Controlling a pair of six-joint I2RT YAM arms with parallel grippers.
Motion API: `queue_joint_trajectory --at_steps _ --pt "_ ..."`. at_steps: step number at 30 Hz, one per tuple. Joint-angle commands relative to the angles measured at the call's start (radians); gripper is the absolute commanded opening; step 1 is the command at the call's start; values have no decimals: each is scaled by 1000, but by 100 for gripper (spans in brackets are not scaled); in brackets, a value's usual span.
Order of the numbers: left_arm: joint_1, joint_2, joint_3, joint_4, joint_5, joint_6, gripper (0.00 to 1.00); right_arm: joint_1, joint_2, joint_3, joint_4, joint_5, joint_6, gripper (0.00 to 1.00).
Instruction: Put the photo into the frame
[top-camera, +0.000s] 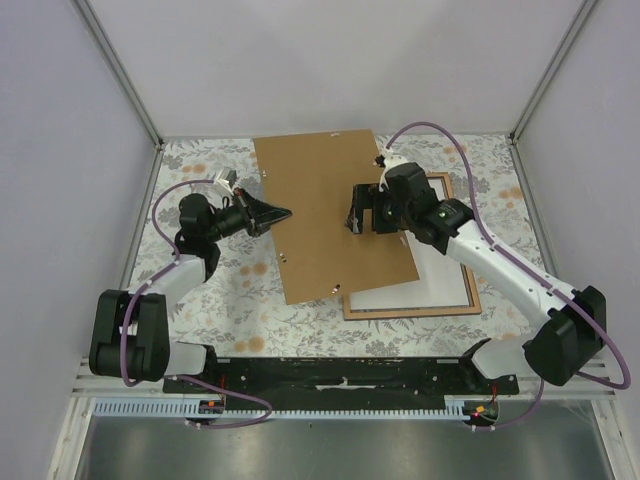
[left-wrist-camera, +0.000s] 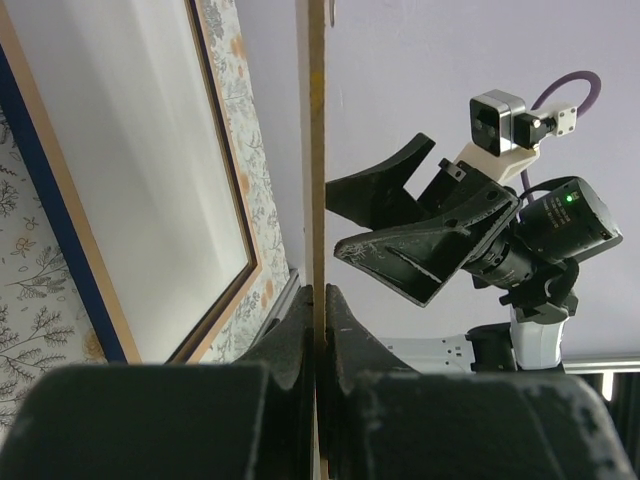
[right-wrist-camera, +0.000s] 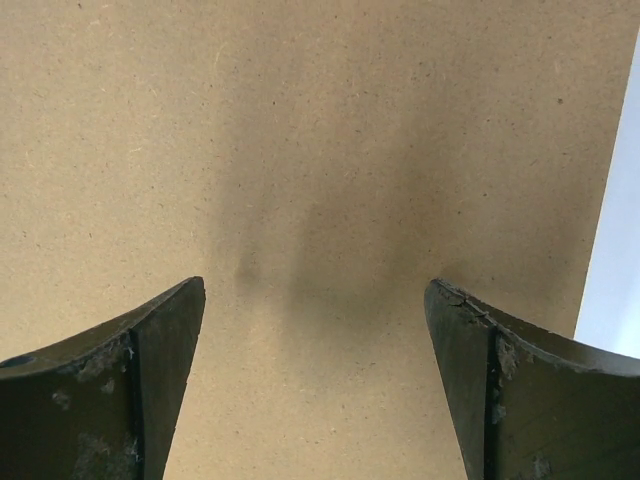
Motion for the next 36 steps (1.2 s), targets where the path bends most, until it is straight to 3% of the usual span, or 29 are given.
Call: queue_joint_trajectory --at_steps 1,7,12,16,19,31,36 --pt "-1 -29 28 97 39 -30 2 -16 -41 -12 37 -1 34 98" --pt "-5 17 46 68 19 16 2 -137 -136 -22 -57 69 67 98" --pt "-73 109 98 66 -22 39 2 -425 -181 -76 -104 14 68 98" --pt "-146 194 147 61 -85 53 2 -611 -109 -95 -107 65 60 96" --pt "-185 259 178 92 -122 44 2 -735 -29 -88 -103 49 57 84" --pt "-284 402 268 136 -148 38 2 -895 159 -167 -81 131 97 15" --pt "-291 413 273 136 -141 47 2 -897 288 -142 -92 126 114 4"
